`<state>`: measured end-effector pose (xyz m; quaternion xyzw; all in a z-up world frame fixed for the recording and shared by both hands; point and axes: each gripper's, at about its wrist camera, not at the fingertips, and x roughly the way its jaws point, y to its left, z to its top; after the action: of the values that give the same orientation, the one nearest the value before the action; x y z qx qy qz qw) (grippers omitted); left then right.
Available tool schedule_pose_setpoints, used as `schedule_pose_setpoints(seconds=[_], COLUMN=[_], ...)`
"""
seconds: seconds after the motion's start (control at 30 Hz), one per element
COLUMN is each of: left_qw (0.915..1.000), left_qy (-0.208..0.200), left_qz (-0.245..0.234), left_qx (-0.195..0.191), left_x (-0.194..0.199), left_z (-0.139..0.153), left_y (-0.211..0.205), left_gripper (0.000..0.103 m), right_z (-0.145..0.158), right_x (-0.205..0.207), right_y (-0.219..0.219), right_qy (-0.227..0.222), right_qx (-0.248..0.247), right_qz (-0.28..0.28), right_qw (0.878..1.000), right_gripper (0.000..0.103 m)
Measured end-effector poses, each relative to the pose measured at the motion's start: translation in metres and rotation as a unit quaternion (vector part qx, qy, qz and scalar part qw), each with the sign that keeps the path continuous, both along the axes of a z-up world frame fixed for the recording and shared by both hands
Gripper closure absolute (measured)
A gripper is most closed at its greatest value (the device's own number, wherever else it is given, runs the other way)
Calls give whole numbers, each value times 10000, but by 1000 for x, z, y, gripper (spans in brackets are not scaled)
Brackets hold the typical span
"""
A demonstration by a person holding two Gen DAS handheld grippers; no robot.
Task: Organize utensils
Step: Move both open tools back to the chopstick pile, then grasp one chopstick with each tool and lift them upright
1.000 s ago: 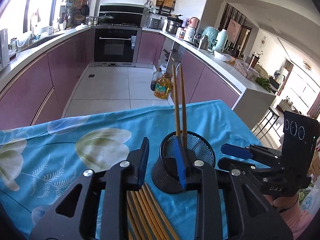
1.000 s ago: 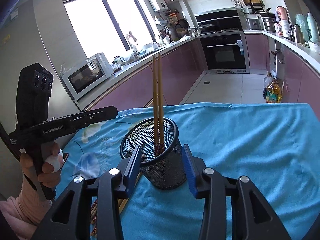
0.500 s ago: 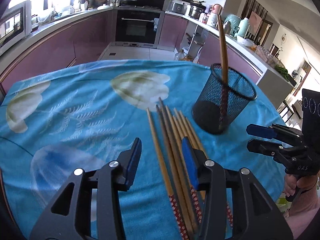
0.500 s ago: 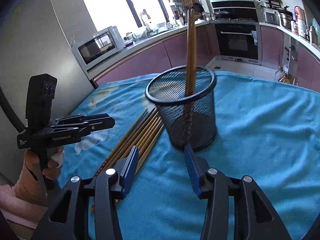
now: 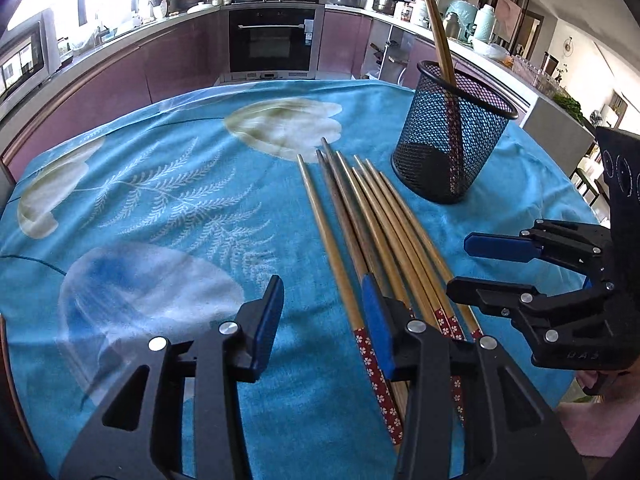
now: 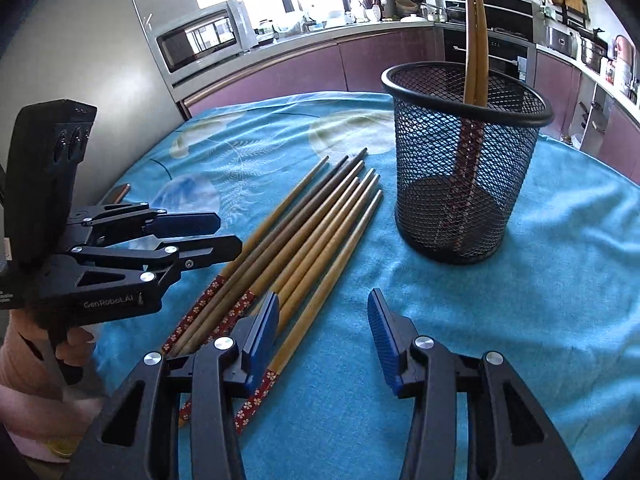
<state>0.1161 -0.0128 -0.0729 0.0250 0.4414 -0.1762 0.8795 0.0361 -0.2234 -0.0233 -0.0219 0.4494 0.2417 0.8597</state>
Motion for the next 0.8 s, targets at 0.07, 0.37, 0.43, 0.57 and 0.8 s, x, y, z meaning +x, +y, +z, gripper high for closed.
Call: schedule_pose_setpoints(seconds=[0.07,0.37,0.43,0.57,0.8], left_qw=[10000,9999,9999,9998,9996], left_qy=[51,69,98,7,24], left_qz=[-26,2,25,144,209], left_qx=[39,104,67,153,177], left_x=[0,-7,-8,-1,23], left_z=[-3,-5,-5,-3,-5], left_y=[-2,0,2,0,-7], left_gripper=[67,82,82,66,73], right_z=[-3,-2,-2,-4,-6], right_x=[-2,-1,1,6,16], right_y=[-2,-17,-17,-12,-5], right_qy=[0,-22,-24,-55,-132], right_qx=[-20,-289,-351,-466,-499], right_qz=[-47,-243,-249,-233,-291], right_qw=[10000,9993,9991,9986,9982], right_gripper=[64,67,67,67,77])
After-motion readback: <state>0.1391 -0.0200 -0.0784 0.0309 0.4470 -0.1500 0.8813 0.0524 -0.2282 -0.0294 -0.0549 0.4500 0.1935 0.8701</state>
